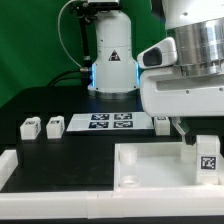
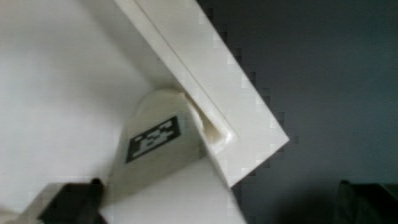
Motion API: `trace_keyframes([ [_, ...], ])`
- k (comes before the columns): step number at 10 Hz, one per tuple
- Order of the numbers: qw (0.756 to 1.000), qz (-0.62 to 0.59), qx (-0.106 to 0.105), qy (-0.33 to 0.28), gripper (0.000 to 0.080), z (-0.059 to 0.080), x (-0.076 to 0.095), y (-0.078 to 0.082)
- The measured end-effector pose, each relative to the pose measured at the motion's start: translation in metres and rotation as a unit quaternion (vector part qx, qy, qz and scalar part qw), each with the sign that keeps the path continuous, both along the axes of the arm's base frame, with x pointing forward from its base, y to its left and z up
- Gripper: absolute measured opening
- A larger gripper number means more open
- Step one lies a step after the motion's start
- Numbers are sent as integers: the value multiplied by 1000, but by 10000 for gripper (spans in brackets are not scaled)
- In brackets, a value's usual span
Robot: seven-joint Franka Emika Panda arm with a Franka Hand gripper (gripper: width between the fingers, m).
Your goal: Assemble one leg
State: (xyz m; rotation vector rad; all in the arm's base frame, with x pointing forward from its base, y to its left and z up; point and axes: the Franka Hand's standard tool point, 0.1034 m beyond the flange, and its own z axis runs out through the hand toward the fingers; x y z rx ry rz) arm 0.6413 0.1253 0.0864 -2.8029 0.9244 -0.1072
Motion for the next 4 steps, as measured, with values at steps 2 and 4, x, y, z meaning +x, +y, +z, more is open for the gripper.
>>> trace_keyframes([
  [2,1000,0,0,0,649,0,0,0],
  [4,1000,0,0,0,649,0,0,0],
])
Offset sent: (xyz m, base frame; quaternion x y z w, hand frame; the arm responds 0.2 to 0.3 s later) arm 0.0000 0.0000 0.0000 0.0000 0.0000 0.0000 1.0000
